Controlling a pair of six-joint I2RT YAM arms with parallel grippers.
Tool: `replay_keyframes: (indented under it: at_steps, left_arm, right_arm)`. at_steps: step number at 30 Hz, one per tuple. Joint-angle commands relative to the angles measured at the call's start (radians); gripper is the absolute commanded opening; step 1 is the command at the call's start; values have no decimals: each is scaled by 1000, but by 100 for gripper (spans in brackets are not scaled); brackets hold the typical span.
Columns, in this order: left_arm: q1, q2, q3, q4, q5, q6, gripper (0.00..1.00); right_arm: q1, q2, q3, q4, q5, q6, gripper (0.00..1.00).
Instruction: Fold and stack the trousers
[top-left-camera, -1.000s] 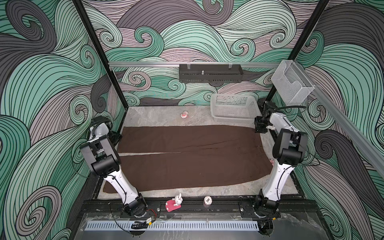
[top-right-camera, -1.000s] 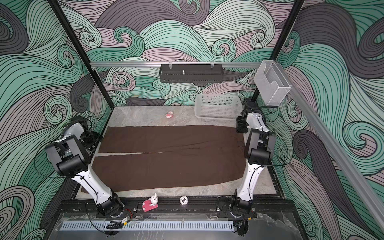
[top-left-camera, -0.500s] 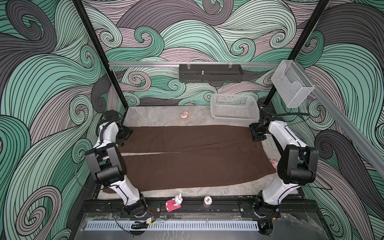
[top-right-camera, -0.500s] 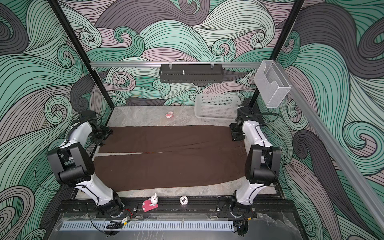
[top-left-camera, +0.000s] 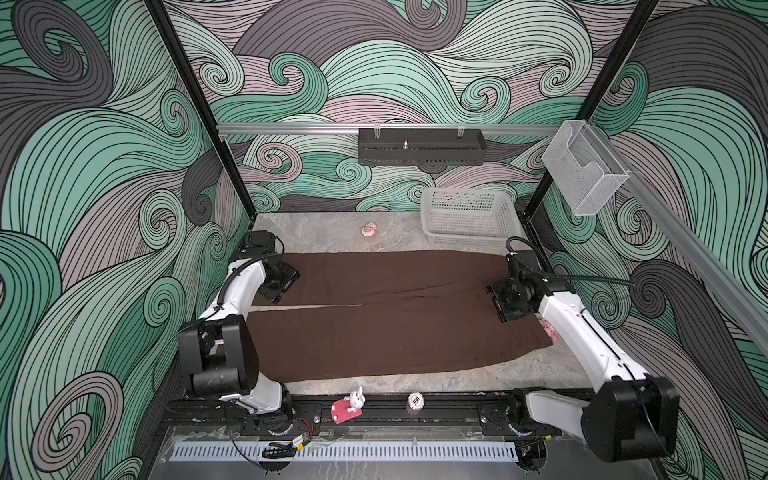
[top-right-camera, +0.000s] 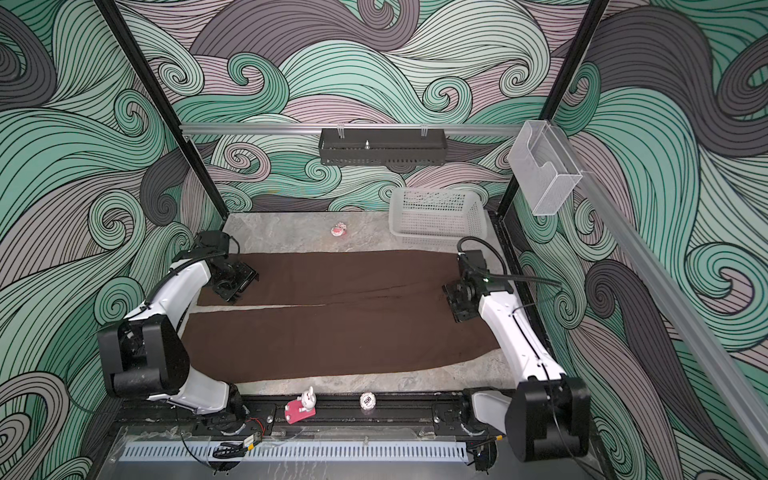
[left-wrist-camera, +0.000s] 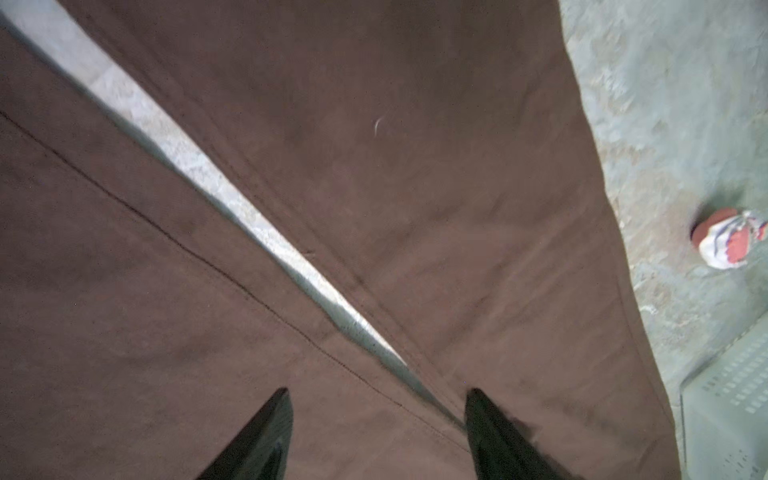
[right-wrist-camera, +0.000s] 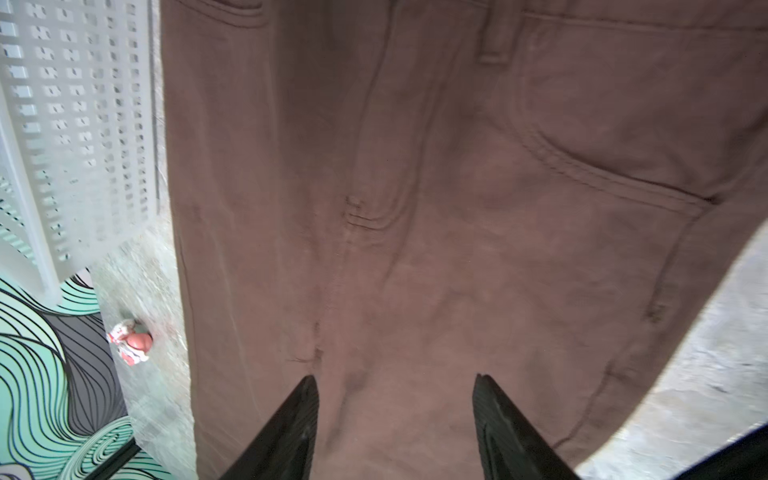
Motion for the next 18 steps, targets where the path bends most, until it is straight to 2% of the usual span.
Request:
replay_keyframes:
  at_steps: [1, 5, 10, 13, 18]
  left_arm:
    - [0, -117, -31, -15, -30, -7, 69]
    - [1, -231, -63, -119, -105, 6, 69]
    - [3, -287, -61, -234, -119, 12, 69]
    - [1, -295, -83, -237, -92, -19, 69]
    - [-2, -320, -200, -132, 12, -83, 67]
  right_arm:
    - [-6, -27, -47, -21, 16, -57, 60]
    - [-17, 9, -51, -1, -25, -116, 61]
    - [-21, 0, -65, 52, -54, -80, 61]
    - [-29, -7, -71, 53, -57, -84, 61]
    - [-97, 1, -102, 53, -81, -121, 62]
